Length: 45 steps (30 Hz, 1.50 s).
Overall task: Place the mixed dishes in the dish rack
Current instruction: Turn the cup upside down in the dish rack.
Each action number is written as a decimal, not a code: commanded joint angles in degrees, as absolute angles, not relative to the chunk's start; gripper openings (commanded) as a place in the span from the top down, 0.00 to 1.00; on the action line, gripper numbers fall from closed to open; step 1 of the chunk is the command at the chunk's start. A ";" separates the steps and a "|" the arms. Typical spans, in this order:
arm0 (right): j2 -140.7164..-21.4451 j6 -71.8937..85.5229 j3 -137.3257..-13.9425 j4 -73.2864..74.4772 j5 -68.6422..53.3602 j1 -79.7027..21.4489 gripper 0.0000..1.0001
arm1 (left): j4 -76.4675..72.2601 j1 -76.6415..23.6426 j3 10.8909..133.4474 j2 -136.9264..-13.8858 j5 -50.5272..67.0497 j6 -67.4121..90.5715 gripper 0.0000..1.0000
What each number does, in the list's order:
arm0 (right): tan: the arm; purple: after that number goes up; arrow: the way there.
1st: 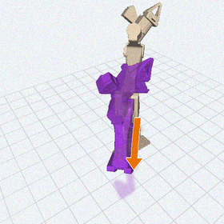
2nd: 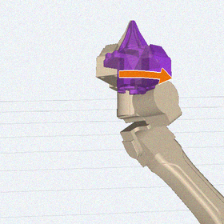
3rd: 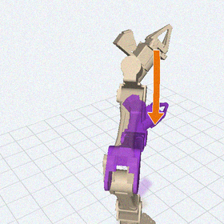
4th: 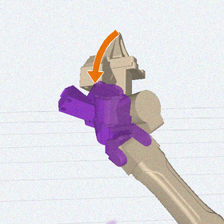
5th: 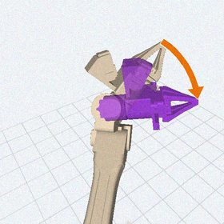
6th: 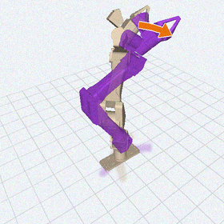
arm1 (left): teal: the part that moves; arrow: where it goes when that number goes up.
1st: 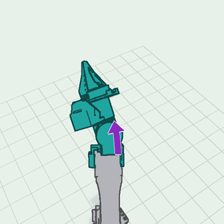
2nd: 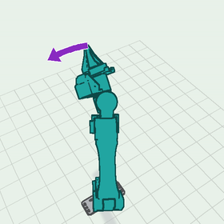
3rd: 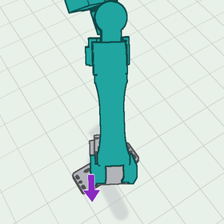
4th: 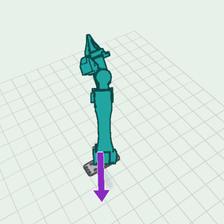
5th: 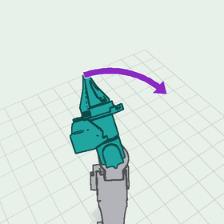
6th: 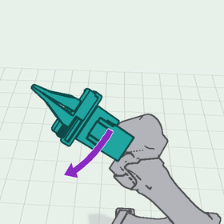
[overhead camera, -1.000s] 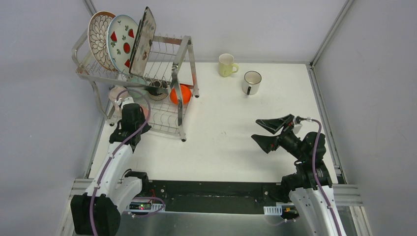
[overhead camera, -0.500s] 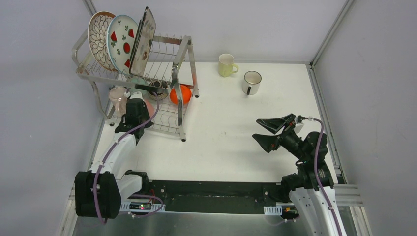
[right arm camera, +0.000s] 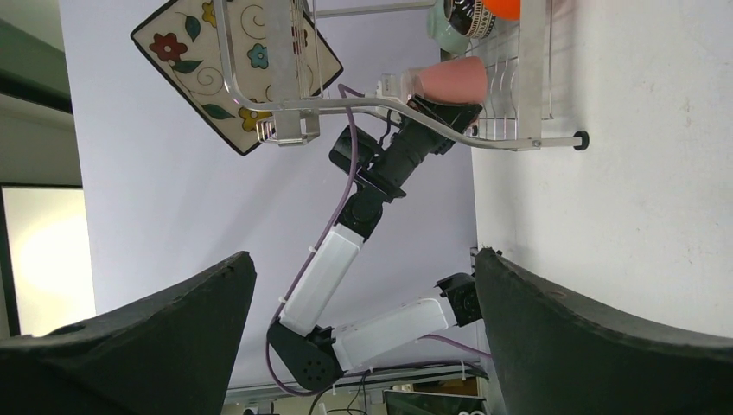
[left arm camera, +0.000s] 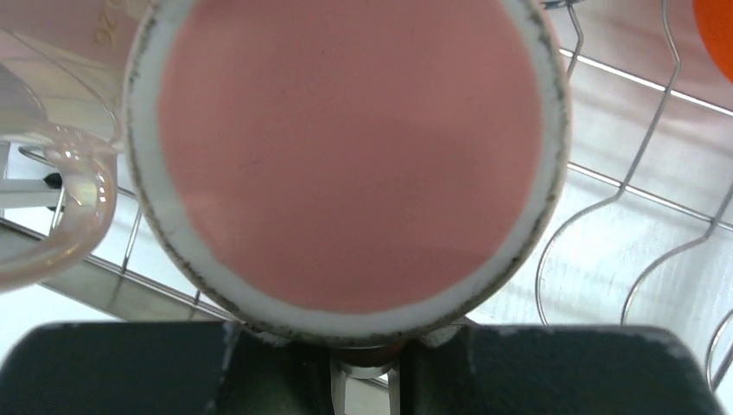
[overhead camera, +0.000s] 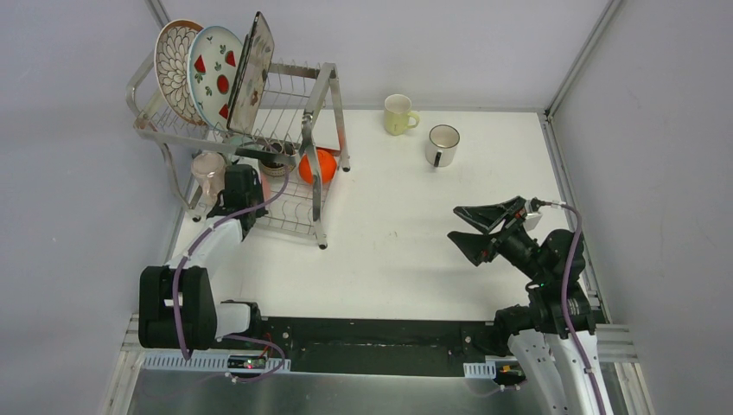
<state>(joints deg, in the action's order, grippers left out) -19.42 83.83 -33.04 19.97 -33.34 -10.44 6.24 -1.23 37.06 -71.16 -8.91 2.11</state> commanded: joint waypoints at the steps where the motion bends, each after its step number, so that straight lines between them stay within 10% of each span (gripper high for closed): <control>1: -18.39 81.13 -35.86 22.63 -31.70 -10.63 0.00 | 0.35 1.03 42.22 -72.18 -9.77 -1.75 0.98; 27: -17.52 79.72 -35.16 25.50 -29.95 -10.62 0.00 | 8.36 1.76 43.06 -67.97 -6.45 -0.28 0.62; 45: -21.23 74.35 -35.96 26.76 -29.34 -10.63 0.00 | 21.07 1.71 38.15 -48.03 -1.04 20.15 0.18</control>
